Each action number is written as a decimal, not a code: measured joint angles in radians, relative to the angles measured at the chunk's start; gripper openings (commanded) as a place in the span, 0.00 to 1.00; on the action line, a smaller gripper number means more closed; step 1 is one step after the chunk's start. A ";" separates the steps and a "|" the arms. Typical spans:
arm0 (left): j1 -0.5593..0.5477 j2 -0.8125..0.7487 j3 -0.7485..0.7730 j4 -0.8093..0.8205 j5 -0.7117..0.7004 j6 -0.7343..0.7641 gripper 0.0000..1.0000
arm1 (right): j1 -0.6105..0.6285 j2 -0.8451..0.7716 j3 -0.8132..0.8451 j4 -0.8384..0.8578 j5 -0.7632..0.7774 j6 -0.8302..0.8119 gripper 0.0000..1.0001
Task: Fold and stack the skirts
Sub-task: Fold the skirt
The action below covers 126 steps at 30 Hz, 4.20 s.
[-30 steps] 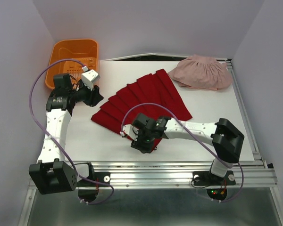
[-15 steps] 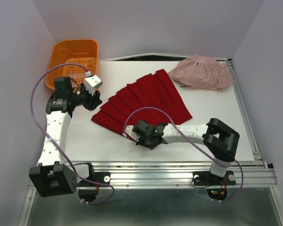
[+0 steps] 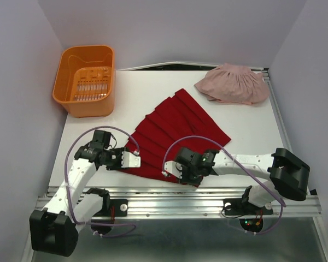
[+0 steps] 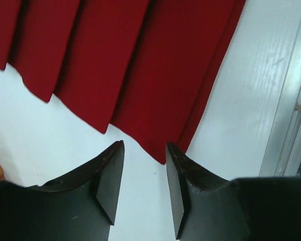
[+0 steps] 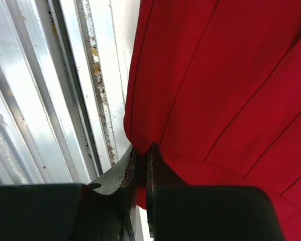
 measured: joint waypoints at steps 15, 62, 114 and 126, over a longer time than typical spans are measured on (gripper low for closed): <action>-0.177 0.135 -0.104 0.102 -0.122 0.019 0.44 | -0.009 0.000 0.043 -0.011 -0.055 0.055 0.01; -0.269 0.593 0.790 0.553 -0.016 -0.684 0.00 | -0.475 -0.264 0.104 0.048 -0.465 0.301 0.01; -0.192 0.566 0.315 0.572 -0.098 -1.280 0.42 | -0.797 0.267 0.166 -0.053 -0.406 0.399 0.41; -0.109 0.971 0.634 0.624 -0.099 -1.220 0.57 | -0.800 0.356 0.154 0.026 -0.666 0.537 0.73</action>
